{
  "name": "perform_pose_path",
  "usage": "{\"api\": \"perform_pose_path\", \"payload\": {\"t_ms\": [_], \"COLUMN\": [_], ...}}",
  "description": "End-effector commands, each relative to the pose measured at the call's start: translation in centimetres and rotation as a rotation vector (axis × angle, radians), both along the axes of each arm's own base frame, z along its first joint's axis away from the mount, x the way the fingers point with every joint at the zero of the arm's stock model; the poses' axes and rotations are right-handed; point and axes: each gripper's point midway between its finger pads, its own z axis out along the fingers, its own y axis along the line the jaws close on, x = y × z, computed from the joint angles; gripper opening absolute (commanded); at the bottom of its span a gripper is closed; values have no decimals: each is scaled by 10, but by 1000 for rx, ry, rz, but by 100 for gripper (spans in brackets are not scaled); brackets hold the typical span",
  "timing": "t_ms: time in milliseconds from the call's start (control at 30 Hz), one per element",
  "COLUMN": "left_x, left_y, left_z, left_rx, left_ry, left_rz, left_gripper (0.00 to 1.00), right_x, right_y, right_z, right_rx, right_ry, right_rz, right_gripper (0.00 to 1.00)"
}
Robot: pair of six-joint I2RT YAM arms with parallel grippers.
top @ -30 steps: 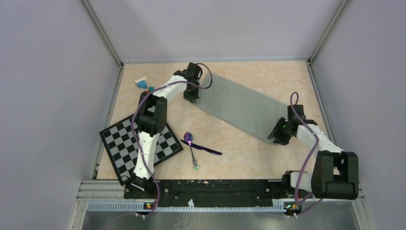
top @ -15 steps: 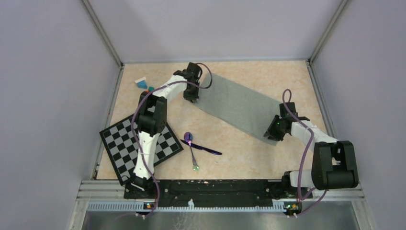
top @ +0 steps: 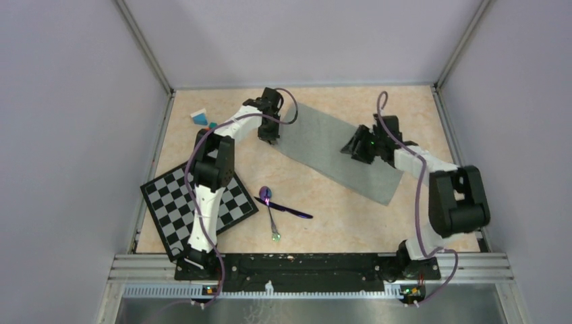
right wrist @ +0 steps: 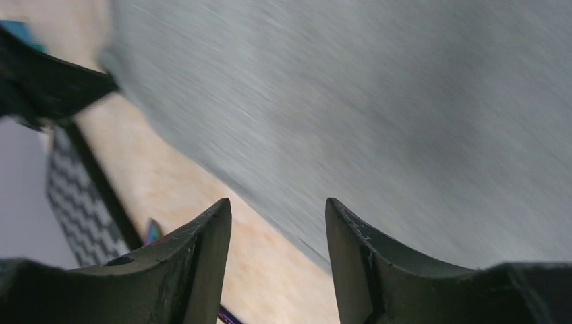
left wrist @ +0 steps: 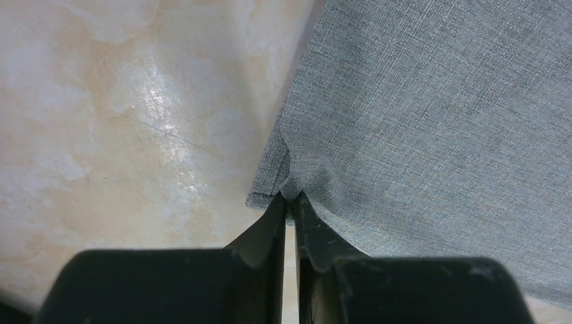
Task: Fold the napkin into a case and place the utensils inside
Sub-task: Smooth out the rectangle-folded napkin at the center of the board.
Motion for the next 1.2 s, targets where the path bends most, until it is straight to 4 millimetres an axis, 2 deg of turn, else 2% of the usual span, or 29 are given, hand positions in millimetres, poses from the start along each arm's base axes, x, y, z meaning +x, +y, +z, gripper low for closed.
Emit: {"api": "perform_pose_path", "payload": {"t_ms": [0, 133, 267, 400, 500, 600, 733, 833, 900, 1000, 1067, 1167], "left_x": [2, -3, -4, -3, -2, -3, -5, -6, -4, 4, 17, 37], "left_y": [5, 8, 8, 10, 10, 10, 13, 16, 18, 20, 25, 34], "left_z": [-11, -13, -15, -15, -17, -22, -30, -33, -34, -25, -11, 4], "left_rx": [1, 9, 7, 18, 25, 24, 45, 63, 74, 94, 126, 153], "left_ry": [2, 8, 10, 5, 4, 16, 34, 37, 32, 12, -26, -79], "left_rz": [12, 15, 16, 15, 14, 13, 16, 16, 16, 10, 15, 31], "left_gripper": [11, 11, 11, 11, 12, 11, 11, 12, 12, 17, 23, 33], "right_x": [90, 148, 195, 226, 243, 258, 278, 284, 284, 277, 270, 270], "right_y": [94, 149, 183, 210, 222, 222, 199, 181, 178, 176, 176, 178], "right_z": [60, 60, 49, 19, -8, -32, -50, -61, -66, -72, -72, -68], "right_rx": [233, 314, 345, 368, 321, 280, 193, 219, 239, 224, 239, 245], "right_ry": [-257, -316, -359, -335, -300, -262, -252, -219, -212, -197, -196, -209], "right_rz": [147, 161, 139, 138, 125, 96, 29, -8, 0, 33, 47, 62], "right_gripper": [50, 35, 28, 23, 22, 22, 22, 23, 23, 24, 25, 26]}}
